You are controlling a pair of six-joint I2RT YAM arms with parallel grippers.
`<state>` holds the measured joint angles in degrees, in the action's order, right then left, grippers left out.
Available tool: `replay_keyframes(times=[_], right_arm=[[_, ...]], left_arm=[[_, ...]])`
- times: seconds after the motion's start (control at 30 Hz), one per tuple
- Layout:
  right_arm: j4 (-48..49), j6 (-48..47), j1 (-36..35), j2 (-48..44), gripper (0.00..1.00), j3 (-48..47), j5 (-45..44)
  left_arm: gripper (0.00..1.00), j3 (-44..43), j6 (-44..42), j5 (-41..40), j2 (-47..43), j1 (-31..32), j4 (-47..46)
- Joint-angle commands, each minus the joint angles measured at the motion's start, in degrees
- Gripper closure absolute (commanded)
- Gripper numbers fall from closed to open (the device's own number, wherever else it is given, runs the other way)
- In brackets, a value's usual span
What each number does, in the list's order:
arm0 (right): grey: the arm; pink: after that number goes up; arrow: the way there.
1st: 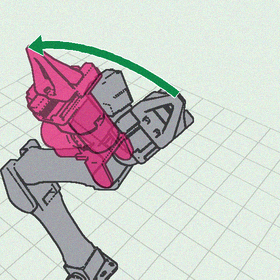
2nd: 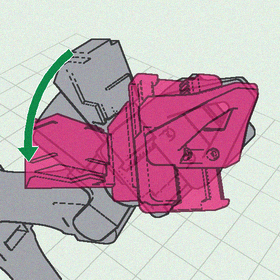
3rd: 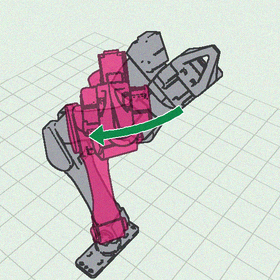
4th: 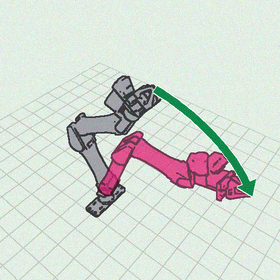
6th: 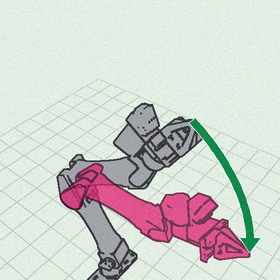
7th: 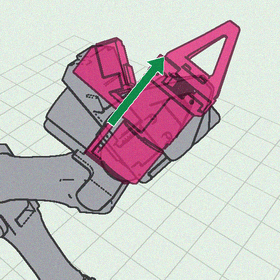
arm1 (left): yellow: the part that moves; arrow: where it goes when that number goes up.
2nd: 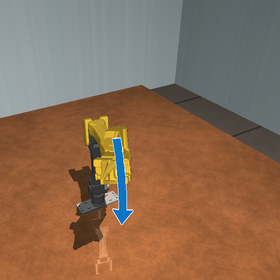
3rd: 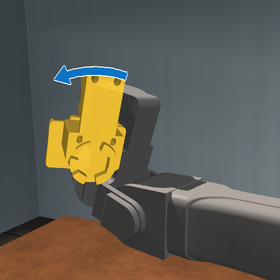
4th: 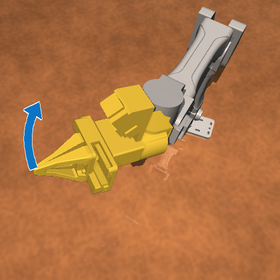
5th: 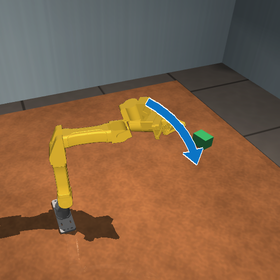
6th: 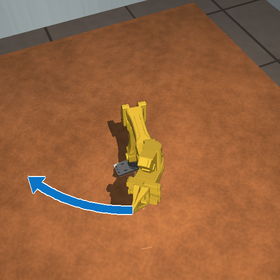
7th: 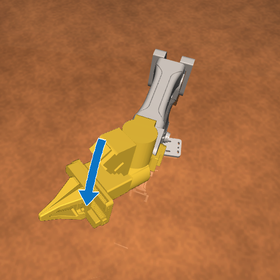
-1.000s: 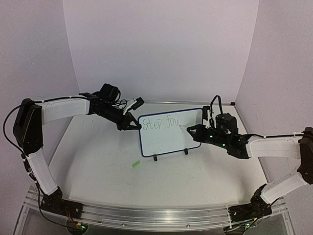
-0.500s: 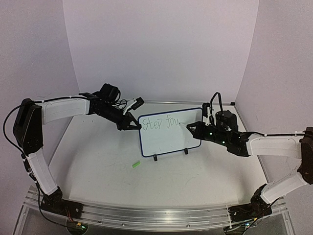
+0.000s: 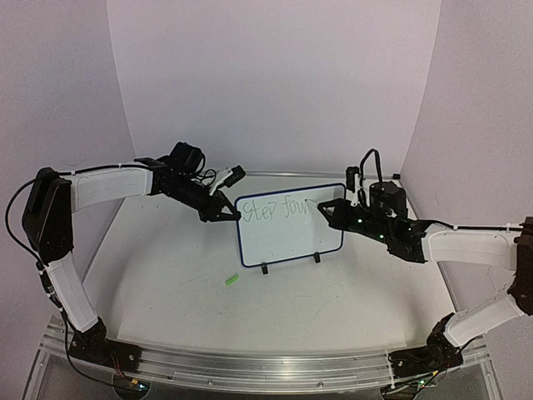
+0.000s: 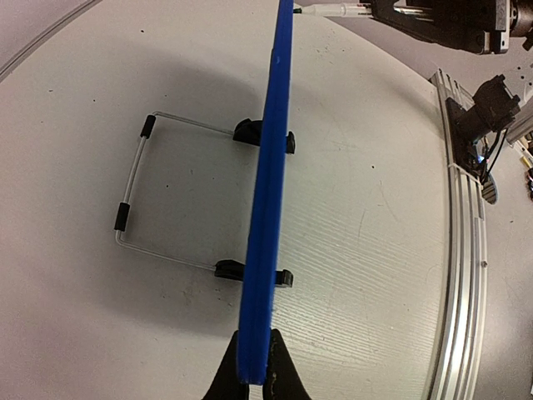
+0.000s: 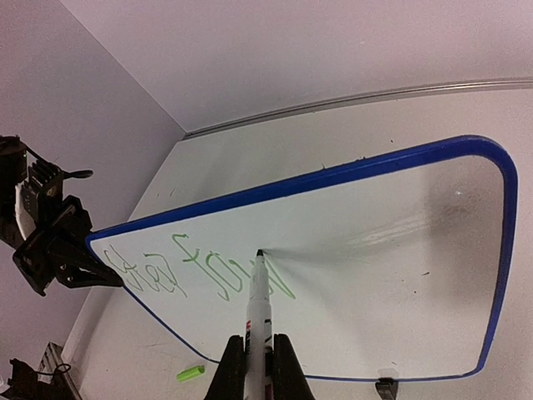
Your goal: Write a sentence on the whiteboard
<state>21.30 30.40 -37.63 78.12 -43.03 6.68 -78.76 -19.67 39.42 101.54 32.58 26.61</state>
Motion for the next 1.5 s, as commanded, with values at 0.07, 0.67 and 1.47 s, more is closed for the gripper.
replay_keyframes(times=[0.07, 0.67, 1.47], right_arm=[[0.20, -1.22, 0.29, -3.60, 1.00, -1.10, 2.19], [-2.93, -2.56, 7.30, -9.96, 1.00, 4.08, 19.06], [2.89, -1.94, 12.14, -0.91, 1.00, -0.04, 23.26]], left_arm=[[1.00, -1.13, -1.69, -2.94, 0.61, 0.82, 2.62], [1.00, -1.04, -1.78, -3.03, 0.53, 0.86, 2.83], [1.00, -1.13, -2.03, -3.36, 1.20, 0.84, 3.11]])
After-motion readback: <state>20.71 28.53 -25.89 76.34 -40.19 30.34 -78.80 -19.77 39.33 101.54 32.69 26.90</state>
